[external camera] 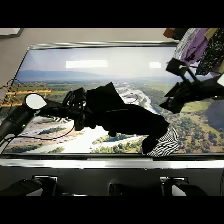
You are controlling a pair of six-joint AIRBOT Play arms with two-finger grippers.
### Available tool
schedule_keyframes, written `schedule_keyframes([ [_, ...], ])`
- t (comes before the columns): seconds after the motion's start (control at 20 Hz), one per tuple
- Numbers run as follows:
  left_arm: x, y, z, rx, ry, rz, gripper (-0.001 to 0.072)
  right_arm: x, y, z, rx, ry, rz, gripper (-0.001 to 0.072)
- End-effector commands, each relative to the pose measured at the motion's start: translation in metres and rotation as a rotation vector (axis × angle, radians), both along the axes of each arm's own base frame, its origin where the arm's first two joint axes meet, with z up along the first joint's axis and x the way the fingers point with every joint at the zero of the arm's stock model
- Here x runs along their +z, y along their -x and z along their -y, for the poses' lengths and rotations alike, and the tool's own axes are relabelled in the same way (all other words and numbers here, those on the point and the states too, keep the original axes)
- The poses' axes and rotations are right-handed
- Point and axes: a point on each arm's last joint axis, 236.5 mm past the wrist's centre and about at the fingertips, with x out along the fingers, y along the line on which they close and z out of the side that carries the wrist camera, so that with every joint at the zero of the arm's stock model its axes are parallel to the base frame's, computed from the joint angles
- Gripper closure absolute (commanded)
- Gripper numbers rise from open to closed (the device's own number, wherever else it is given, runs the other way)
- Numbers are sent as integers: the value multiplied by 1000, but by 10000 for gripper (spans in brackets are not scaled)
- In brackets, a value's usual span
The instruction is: Fold the clothes and pants, and hang the long-sleeved shirts on hangers.
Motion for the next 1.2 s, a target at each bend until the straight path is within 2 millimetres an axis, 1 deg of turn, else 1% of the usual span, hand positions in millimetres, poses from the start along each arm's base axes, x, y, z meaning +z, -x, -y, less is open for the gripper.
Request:
schedule_keyframes([
  [0.0,4,1,1,-10,10,15,689,-12,-2,15,-32,-73,-69,147],
  [0.1,4,1,1,-10,10,14,689,-28,4,6,43,-102,-130,147],
  [0.2,4,1,1,-10,10,15,689,-50,10,3,67,-118,-192,148],
  [0.3,4,1,1,-10,10,15,689,-71,24,0,95,-126,-253,149],
  [0.4,4,1,1,-10,10,15,689,-87,40,-6,144,-147,-297,161],
  [0.45,4,1,1,-10,10,15,689,-91,42,-9,164,-160,-290,187],
  [0.65,4,1,1,-10,10,15,689,-104,36,-9,154,-157,-255,188],
  [0.7,4,1,1,-10,10,14,689,-105,37,-11,165,-165,-254,209],
  [0.75,4,1,1,-10,10,14,689,-103,39,-15,174,-188,-259,348],
  [0.8,4,1,1,-10,11,14,689,-99,44,-21,200,-216,-264,533],
  [0.85,5,1,2,-9,15,12,689,-94,50,-27,234,-243,-275,670],
  [0.95,8,2,4,-6,31,7,686,-88,61,-31,266,-263,-299,677],
  [1.05,9,2,5,-3,35,3,671,-78,63,-29,260,-241,-263,679],
  [1.1,9,1,5,-2,36,3,580,-72,62,-26,225,-219,-247,680],
  [1.15,9,0,5,20,40,-16,395,-65,64,-22,177,-195,-244,680],
])
